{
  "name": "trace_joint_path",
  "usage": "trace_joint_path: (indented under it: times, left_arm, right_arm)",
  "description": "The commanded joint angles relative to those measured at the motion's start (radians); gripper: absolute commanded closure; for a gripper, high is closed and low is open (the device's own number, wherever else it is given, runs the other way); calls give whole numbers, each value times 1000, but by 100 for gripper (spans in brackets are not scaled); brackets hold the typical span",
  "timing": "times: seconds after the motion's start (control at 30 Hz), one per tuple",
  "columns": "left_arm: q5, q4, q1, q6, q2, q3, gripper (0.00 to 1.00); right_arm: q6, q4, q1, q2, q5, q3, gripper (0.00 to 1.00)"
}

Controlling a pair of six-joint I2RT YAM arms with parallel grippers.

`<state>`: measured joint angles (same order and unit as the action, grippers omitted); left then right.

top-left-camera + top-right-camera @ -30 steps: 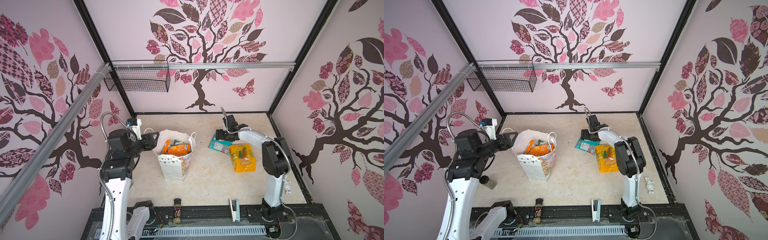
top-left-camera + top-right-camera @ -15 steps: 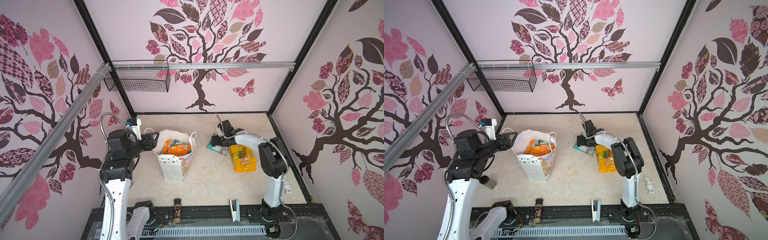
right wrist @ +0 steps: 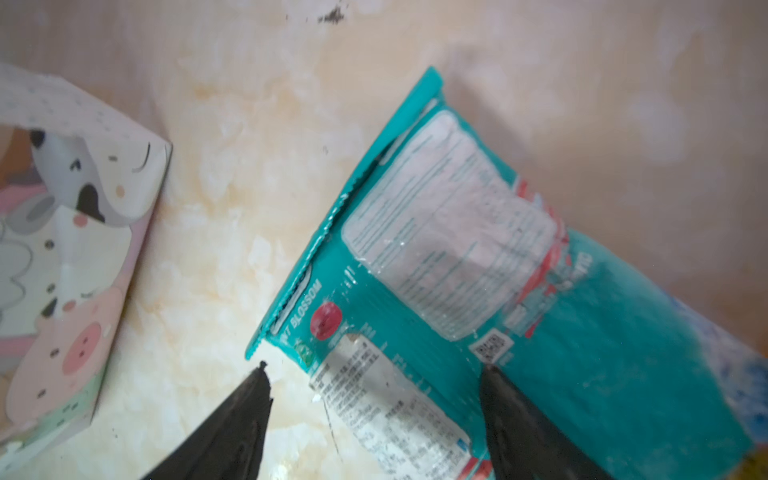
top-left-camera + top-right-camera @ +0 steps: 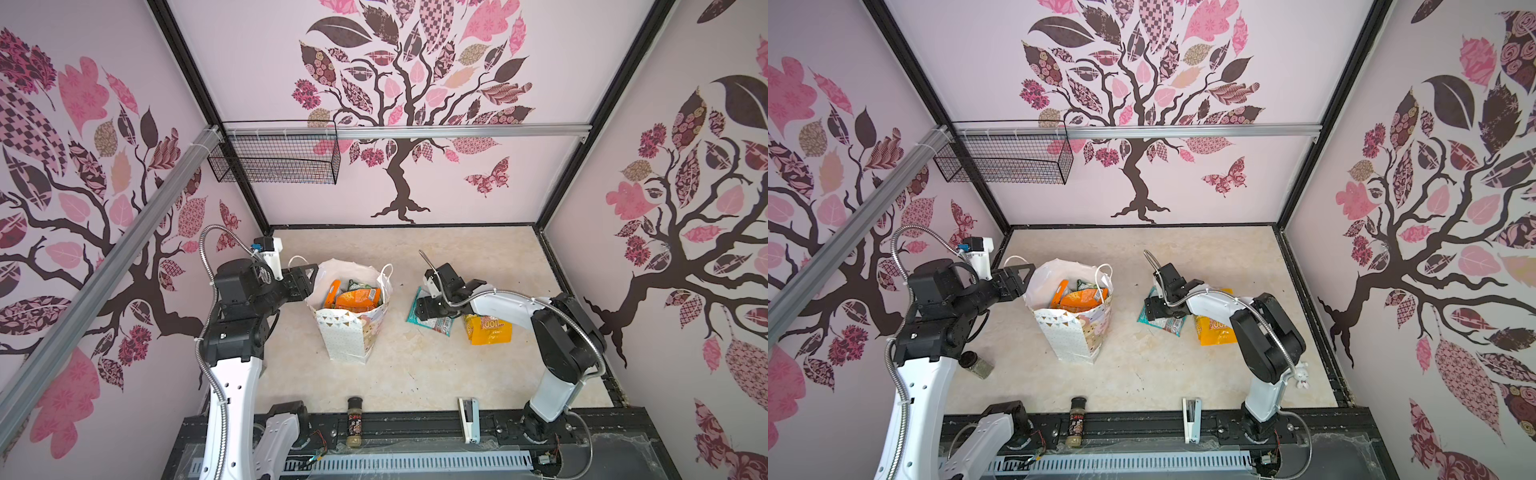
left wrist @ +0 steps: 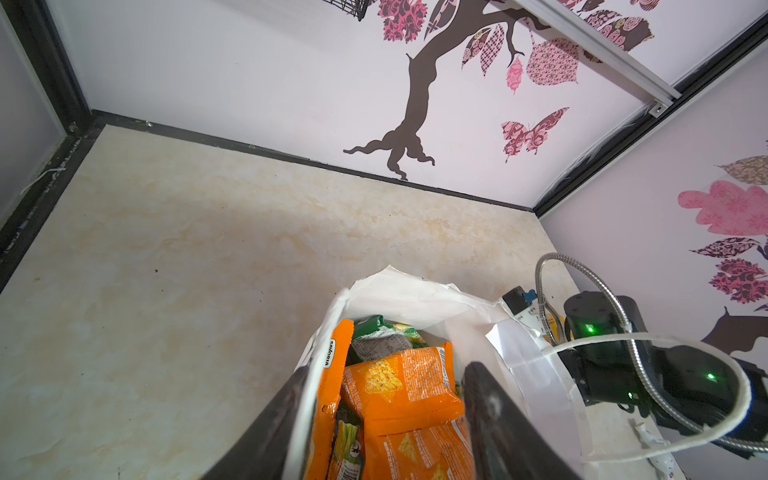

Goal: Place the snacks into the paper bag

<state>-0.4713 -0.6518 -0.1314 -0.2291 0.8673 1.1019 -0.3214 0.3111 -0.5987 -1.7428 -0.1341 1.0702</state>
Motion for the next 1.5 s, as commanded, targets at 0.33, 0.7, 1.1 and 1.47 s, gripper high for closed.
trace_joint_path:
  times: [0.33, 0.7, 1.1, 1.47]
  left_arm:
    - [23, 15, -5, 27, -28, -27, 41]
    - [22, 20, -5, 27, -27, -28, 47]
    - [14, 23, -5, 25, -25, -30, 54]
    - [11, 23, -5, 28, -27, -34, 72]
  right_arm:
    - [-88, 150, -19, 426, 146, -167, 22]
    - [-242, 7, -18, 689, 78, -484, 35]
    - [-230, -194, -17, 602, 50, -604, 38]
    - [-147, -241, -18, 462, 80, -563, 37]
